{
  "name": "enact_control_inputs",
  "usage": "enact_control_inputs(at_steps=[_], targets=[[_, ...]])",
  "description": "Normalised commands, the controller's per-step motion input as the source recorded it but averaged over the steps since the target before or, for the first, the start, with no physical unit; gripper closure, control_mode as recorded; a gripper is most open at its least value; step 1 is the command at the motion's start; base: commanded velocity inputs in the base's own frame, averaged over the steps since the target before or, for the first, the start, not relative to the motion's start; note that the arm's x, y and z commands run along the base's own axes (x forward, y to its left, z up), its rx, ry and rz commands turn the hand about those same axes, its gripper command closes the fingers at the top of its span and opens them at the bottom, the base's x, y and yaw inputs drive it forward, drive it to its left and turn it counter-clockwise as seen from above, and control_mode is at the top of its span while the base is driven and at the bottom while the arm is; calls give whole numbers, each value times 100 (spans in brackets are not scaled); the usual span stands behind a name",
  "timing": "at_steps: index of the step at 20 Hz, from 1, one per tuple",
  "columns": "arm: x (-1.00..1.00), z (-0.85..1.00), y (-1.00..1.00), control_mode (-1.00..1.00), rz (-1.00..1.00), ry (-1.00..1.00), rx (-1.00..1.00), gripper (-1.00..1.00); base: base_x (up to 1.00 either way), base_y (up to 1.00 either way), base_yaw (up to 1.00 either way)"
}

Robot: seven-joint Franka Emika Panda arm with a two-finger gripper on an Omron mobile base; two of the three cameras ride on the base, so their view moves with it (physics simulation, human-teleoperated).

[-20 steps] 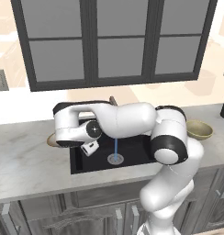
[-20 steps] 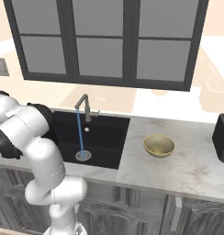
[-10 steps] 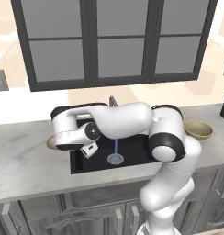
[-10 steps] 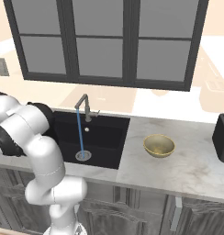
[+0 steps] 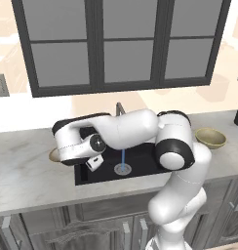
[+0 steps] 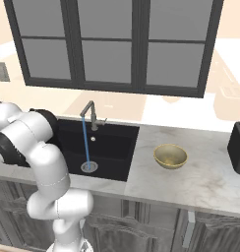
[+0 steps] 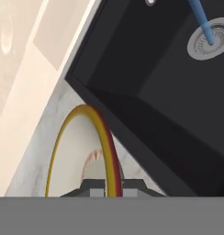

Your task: Rinse each bowl for a few seconds and place them down in the sink or on the counter.

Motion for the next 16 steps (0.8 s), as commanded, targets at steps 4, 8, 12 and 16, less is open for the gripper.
enact_control_inputs(at_steps=[4,8,12,16], targets=[[0,-21,1,-100,0,1,0,100,0,0,0],[0,-20,0,-100,0,1,0,100,0,0,0],[0,-21,0,-100,0,1,0,100,0,0,0],[0,-20,0,-100,0,3,0,100,0,0,0]])
